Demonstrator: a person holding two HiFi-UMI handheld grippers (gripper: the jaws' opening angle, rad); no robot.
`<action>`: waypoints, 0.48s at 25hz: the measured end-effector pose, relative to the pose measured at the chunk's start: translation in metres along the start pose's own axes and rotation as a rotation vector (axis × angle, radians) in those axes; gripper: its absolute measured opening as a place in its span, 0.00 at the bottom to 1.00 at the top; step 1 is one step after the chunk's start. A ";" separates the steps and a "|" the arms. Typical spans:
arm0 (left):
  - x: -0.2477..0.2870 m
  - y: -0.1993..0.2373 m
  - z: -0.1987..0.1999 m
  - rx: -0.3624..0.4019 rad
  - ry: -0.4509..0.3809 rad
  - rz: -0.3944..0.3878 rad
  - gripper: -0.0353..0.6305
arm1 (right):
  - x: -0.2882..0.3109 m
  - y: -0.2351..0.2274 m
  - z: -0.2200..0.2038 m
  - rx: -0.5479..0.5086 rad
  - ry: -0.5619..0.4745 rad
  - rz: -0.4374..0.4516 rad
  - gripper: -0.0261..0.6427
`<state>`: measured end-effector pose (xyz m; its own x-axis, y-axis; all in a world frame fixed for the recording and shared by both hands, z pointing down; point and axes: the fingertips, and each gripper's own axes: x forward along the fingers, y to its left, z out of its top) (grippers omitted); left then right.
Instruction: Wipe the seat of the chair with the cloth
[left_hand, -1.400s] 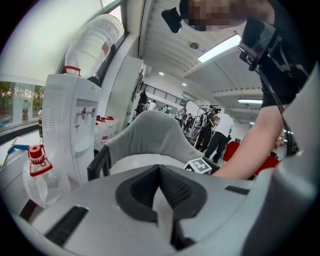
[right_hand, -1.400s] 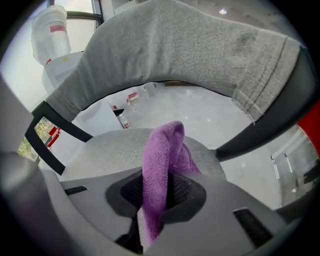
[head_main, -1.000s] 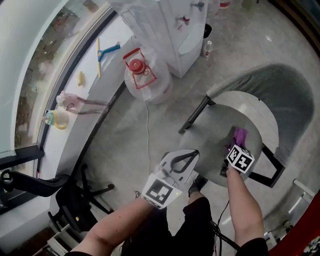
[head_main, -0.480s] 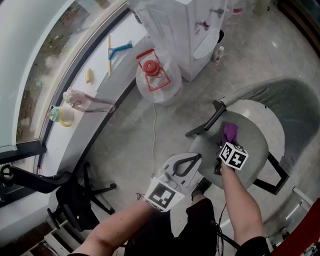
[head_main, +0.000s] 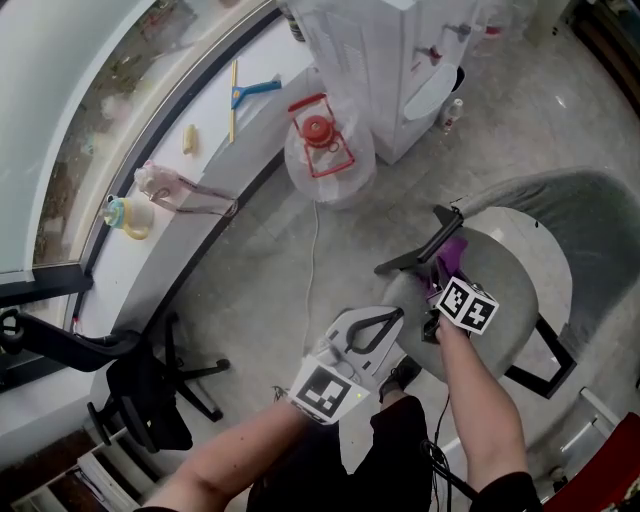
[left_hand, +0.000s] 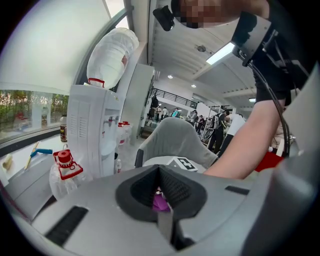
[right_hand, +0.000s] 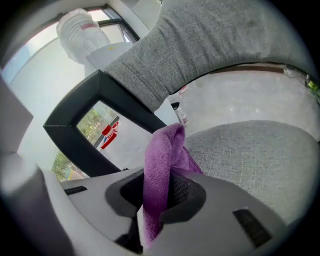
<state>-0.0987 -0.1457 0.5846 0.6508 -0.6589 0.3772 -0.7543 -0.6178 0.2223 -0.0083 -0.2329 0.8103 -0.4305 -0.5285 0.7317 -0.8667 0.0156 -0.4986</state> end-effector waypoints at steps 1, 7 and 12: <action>0.000 -0.002 0.001 0.008 0.000 -0.001 0.06 | -0.003 0.001 0.005 0.012 -0.020 0.013 0.14; 0.015 -0.028 0.020 0.007 -0.023 -0.038 0.06 | -0.046 -0.007 0.041 0.034 -0.132 0.060 0.14; 0.040 -0.060 0.029 0.027 -0.009 -0.098 0.06 | -0.099 -0.072 0.060 0.055 -0.215 -0.062 0.14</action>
<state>-0.0252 -0.1474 0.5606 0.7226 -0.5983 0.3463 -0.6841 -0.6910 0.2336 0.1124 -0.2326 0.7459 -0.3079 -0.6958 0.6489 -0.8724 -0.0657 -0.4844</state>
